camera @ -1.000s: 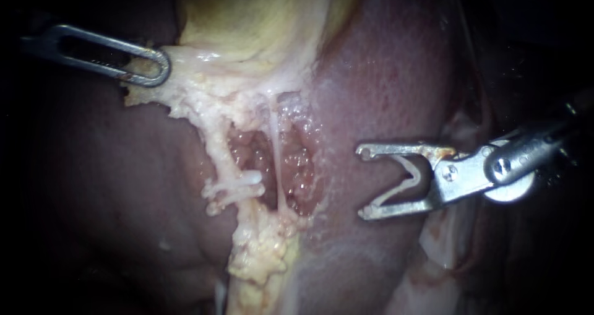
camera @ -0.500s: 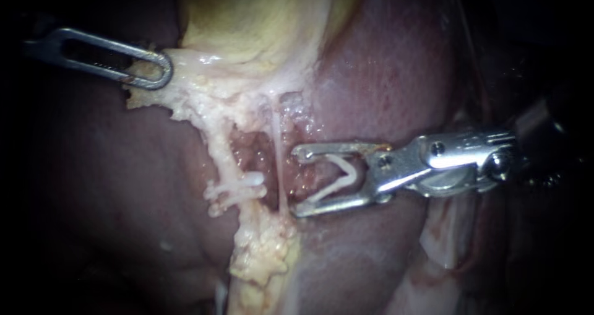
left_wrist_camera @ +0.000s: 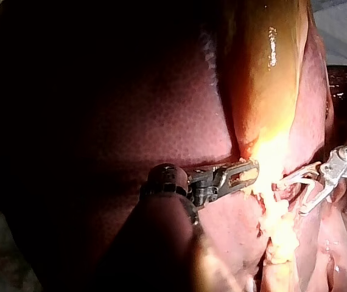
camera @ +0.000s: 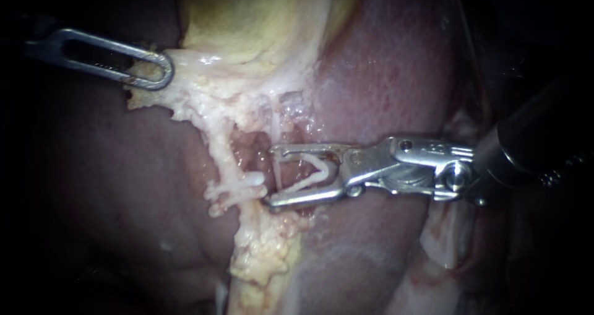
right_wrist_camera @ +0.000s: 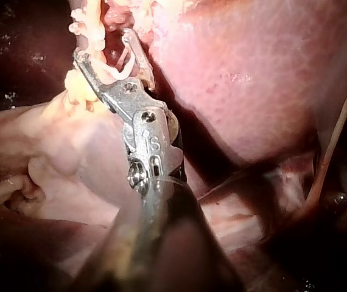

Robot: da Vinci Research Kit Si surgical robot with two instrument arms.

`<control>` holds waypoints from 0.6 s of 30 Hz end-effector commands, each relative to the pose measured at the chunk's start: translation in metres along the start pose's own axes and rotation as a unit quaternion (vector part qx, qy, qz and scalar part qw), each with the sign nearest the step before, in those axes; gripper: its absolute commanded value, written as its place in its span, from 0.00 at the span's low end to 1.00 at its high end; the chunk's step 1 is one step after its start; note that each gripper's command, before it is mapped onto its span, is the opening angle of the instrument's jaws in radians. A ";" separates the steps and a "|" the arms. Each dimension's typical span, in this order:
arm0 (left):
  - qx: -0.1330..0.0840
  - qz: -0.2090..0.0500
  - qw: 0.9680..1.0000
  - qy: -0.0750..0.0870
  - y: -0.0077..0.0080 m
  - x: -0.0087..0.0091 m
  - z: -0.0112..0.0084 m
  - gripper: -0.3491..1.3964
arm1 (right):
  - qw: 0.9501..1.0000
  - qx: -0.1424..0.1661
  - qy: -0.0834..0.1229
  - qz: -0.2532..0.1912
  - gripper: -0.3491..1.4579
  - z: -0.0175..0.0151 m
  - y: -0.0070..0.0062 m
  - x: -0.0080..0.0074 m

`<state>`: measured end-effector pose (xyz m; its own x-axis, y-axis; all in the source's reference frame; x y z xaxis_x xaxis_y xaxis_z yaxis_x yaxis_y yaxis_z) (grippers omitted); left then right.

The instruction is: Clipping third clip left tube

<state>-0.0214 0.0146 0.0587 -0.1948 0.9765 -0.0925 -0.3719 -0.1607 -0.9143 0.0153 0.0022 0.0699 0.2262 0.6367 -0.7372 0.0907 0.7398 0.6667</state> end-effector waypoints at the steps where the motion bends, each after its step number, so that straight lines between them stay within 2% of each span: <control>1: 0.000 0.000 1.000 0.000 0.0000 0.0000 0.0000 0.00 | 1.000 0.002 0.001 -0.001 0.47 0.0002 0.0001 0.0000; 9: 0.001 0.000 1.000 0.001 0.0000 -0.0001 0.0002 0.00 | 1.000 0.005 0.005 0.004 0.47 0.0013 0.0014 0.0002; 18: 0.001 0.001 1.000 0.001 -0.0001 -0.0002 0.0003 0.00 | 0.999 0.037 0.022 0.004 0.47 0.0029 0.0020 0.0006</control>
<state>-0.0216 0.0144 0.0589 -0.1923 0.9768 -0.0943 -0.3746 -0.1619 -0.9130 0.0188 0.0035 0.0711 0.1792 0.6519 -0.7368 0.1711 0.7169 0.6759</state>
